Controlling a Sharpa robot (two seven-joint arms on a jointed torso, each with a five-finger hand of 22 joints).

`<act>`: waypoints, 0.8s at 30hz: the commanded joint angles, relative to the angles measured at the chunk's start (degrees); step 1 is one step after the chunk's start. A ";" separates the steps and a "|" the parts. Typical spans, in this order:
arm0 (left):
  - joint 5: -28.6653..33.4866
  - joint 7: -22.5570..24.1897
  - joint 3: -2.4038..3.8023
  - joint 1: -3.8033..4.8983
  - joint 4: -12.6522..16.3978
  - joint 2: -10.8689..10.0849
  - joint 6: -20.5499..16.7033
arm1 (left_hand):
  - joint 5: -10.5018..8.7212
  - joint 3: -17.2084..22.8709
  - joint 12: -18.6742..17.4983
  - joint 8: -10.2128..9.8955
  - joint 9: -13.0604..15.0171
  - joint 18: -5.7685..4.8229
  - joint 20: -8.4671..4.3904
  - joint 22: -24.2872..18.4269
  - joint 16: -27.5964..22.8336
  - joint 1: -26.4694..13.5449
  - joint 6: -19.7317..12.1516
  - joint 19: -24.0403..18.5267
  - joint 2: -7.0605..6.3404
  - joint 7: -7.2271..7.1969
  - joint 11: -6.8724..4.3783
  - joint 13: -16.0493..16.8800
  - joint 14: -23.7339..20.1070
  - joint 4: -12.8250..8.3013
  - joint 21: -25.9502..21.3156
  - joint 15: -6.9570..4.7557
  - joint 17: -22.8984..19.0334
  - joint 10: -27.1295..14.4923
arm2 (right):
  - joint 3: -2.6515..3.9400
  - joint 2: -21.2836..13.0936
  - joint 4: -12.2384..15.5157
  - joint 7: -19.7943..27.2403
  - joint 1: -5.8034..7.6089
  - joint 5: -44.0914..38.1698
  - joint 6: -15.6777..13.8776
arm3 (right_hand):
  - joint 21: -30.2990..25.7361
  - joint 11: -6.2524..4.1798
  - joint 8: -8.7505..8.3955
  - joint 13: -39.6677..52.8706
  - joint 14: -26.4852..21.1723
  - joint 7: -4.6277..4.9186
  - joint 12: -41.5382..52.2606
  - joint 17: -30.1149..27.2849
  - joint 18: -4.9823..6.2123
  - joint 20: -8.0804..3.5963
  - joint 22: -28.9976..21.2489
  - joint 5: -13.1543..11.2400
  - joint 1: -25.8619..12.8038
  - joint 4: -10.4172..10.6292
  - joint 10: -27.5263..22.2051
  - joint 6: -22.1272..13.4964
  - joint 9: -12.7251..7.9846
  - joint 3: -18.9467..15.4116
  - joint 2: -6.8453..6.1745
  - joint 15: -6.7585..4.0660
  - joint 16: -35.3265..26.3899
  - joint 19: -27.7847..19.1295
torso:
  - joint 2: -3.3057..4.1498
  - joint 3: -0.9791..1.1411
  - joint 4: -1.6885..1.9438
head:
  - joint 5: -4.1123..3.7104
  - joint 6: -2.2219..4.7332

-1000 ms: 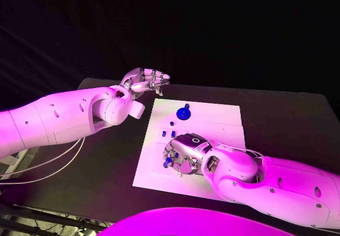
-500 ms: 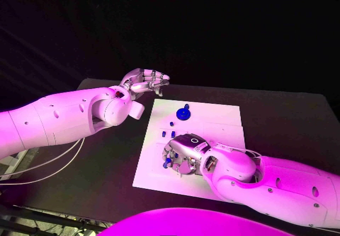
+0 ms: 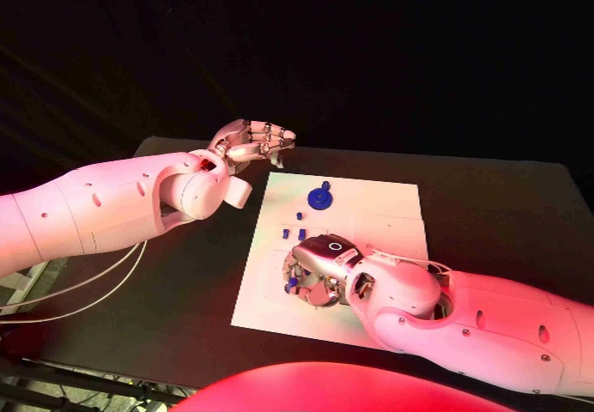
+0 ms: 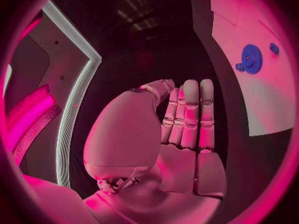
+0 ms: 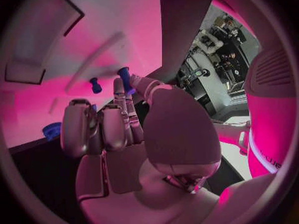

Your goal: Assemble the parts on the task board

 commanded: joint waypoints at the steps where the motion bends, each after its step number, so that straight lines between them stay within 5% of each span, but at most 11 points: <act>1: -0.21 0.26 0.03 0.03 0.10 0.05 0.91 | -0.13 -0.06 0.22 0.29 0.10 0.74 0.14 -0.09 0.18 -0.61 -0.23 -0.23 -0.18 0.01 0.07 -0.06 -0.32 -0.22 -0.35 0.04 0.06 -0.44 | -0.11 0.08 0.02 0.56 -0.14 -0.48 -0.39 | -0.78 0.54 -1.40 -0.10 0.72 0.33 -0.66 -0.24 -0.66 0.58 10.59 0.63 -1.11 -0.07 -1.60 -1.98 -0.94 -0.36 -1.98 0.81 -0.12 -0.11 | -0.03 0.02 -0.05 | 0.00 0.01; 6: -0.25 0.21 0.03 0.03 0.09 0.05 0.93 | -0.13 -0.06 0.22 0.29 0.10 0.74 0.14 -0.09 0.18 -0.61 -0.23 -0.23 -0.18 0.01 0.07 -0.06 -0.32 -0.22 -0.35 0.04 0.06 -0.44 | -0.14 -0.09 0.04 0.89 -0.15 -0.19 -1.47 | -2.27 0.62 -3.53 0.32 0.47 0.35 -0.79 -0.87 -0.34 0.99 10.22 1.87 -3.29 0.21 -3.45 -5.47 -1.74 -2.81 -3.84 0.96 -0.39 -0.62 | -0.04 0.02 -0.04 | -0.05 0.01; 13: -0.28 0.16 0.03 0.03 0.11 0.03 0.98 | -0.14 -0.06 0.25 0.34 0.11 0.74 0.16 -0.10 0.20 -0.63 -0.26 -0.27 -0.18 0.01 0.08 -0.08 -0.39 -0.24 -0.38 0.06 0.06 -0.50 | -0.15 -0.64 0.26 1.01 -0.15 0.10 -3.39 | -2.77 0.26 -4.75 1.11 0.39 0.08 0.16 -1.30 -0.26 0.79 10.11 0.91 -3.46 0.50 -4.84 -8.06 -2.13 -6.83 -3.48 0.66 -0.60 -0.69 | -0.05 0.02 -0.04 | -0.15 0.11; 24: -0.35 0.09 0.02 0.03 0.10 -0.01 1.01 | -0.15 -0.06 0.25 0.38 0.12 0.74 0.17 -0.10 0.19 -0.64 -0.29 -0.31 -0.20 0.00 0.09 -0.09 -0.46 -0.27 -0.41 0.07 0.06 -0.57 | -0.14 -2.55 1.85 1.96 -0.12 0.94 -7.98 | -2.44 0.05 -4.56 1.54 0.47 -0.10 0.94 -1.15 -0.32 0.68 10.20 0.96 -3.01 0.61 -4.43 -7.89 -2.04 -7.63 -2.91 0.51 -0.50 -0.52 | -0.04 0.02 -0.04 | -0.30 0.21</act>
